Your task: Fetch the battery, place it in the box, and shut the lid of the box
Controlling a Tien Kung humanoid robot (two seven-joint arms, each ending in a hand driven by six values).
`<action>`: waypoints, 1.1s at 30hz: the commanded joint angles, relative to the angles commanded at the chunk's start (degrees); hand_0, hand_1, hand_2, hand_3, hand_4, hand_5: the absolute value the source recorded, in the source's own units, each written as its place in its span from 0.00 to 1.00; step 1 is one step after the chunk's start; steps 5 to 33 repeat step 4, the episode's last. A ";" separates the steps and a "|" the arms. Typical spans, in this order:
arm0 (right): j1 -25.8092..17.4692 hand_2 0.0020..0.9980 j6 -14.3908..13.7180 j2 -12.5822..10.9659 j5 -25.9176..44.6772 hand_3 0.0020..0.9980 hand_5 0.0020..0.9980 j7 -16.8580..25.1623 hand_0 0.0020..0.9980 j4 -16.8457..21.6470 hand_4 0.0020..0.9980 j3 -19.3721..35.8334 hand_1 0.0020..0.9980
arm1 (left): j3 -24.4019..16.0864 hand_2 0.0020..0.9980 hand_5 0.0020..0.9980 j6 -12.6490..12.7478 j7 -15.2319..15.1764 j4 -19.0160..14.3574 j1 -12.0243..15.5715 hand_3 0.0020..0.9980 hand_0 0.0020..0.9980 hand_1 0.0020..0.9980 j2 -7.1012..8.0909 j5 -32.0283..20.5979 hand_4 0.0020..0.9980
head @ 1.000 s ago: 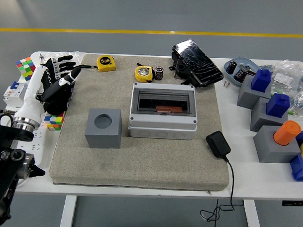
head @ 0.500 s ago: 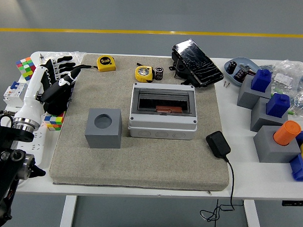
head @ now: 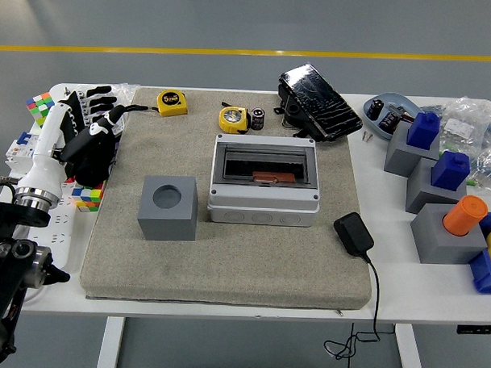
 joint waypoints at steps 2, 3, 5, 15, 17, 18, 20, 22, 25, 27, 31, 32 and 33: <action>-0.03 0.66 0.00 0.01 -0.14 0.58 0.58 -0.01 0.64 0.00 0.98 0.09 0.65 | -0.20 0.71 0.56 -0.01 0.03 -0.05 0.10 0.74 0.63 0.72 -0.04 0.00 1.00; -0.01 0.66 0.00 0.00 -0.18 0.58 0.58 0.00 0.64 0.00 0.98 0.10 0.65 | -0.29 0.71 0.56 -0.01 0.03 -0.07 0.13 0.74 0.63 0.72 -0.05 0.02 1.00; 0.00 0.66 0.00 -0.01 -0.19 0.58 0.58 0.01 0.64 0.00 0.98 0.09 0.65 | -0.35 0.71 0.56 -0.02 0.04 -0.08 0.13 0.74 0.63 0.72 -0.04 0.02 1.00; 0.00 0.66 0.00 -0.01 -0.19 0.58 0.58 0.01 0.64 0.00 0.98 0.09 0.65 | -0.35 0.71 0.56 -0.02 0.04 -0.08 0.13 0.74 0.63 0.72 -0.04 0.02 1.00; 0.00 0.66 0.00 -0.01 -0.19 0.58 0.58 0.01 0.64 0.00 0.98 0.09 0.65 | -0.35 0.71 0.56 -0.02 0.04 -0.08 0.13 0.74 0.63 0.72 -0.04 0.02 1.00; 0.00 0.66 0.00 -0.01 -0.19 0.58 0.58 0.01 0.64 0.00 0.98 0.09 0.65 | -0.35 0.71 0.56 -0.02 0.04 -0.08 0.13 0.74 0.63 0.72 -0.04 0.02 1.00; 0.00 0.66 0.00 -0.01 -0.19 0.58 0.58 0.01 0.64 0.00 0.98 0.09 0.65 | -0.35 0.71 0.56 -0.02 0.04 -0.08 0.13 0.74 0.63 0.72 -0.04 0.02 1.00; 0.00 0.66 0.00 -0.01 -0.19 0.58 0.58 0.01 0.64 0.00 0.98 0.09 0.65 | -0.35 0.71 0.56 -0.02 0.04 -0.08 0.13 0.74 0.63 0.72 -0.04 0.02 1.00; 0.00 0.66 0.00 -0.01 -0.19 0.58 0.58 0.01 0.64 0.00 0.98 0.09 0.65 | -0.35 0.71 0.56 -0.02 0.04 -0.08 0.13 0.74 0.63 0.72 -0.04 0.02 1.00; 0.00 0.66 0.00 -0.01 -0.19 0.58 0.58 0.01 0.64 0.00 0.98 0.09 0.65 | -0.35 0.71 0.56 -0.02 0.04 -0.08 0.13 0.74 0.63 0.72 -0.04 0.02 1.00; 0.00 0.66 0.00 -0.01 -0.19 0.58 0.58 0.01 0.64 0.00 0.98 0.09 0.65 | -0.35 0.71 0.56 -0.02 0.04 -0.08 0.13 0.74 0.63 0.72 -0.04 0.02 1.00; 0.00 0.66 0.00 -0.01 -0.19 0.58 0.58 0.01 0.64 0.00 0.98 0.09 0.65 | -0.35 0.71 0.56 -0.02 0.04 -0.08 0.13 0.74 0.63 0.72 -0.04 0.02 1.00; 0.00 0.66 0.00 -0.01 -0.19 0.58 0.58 0.01 0.64 0.00 0.98 0.09 0.65 | -0.35 0.71 0.56 -0.02 0.04 -0.08 0.13 0.74 0.63 0.72 -0.04 0.02 1.00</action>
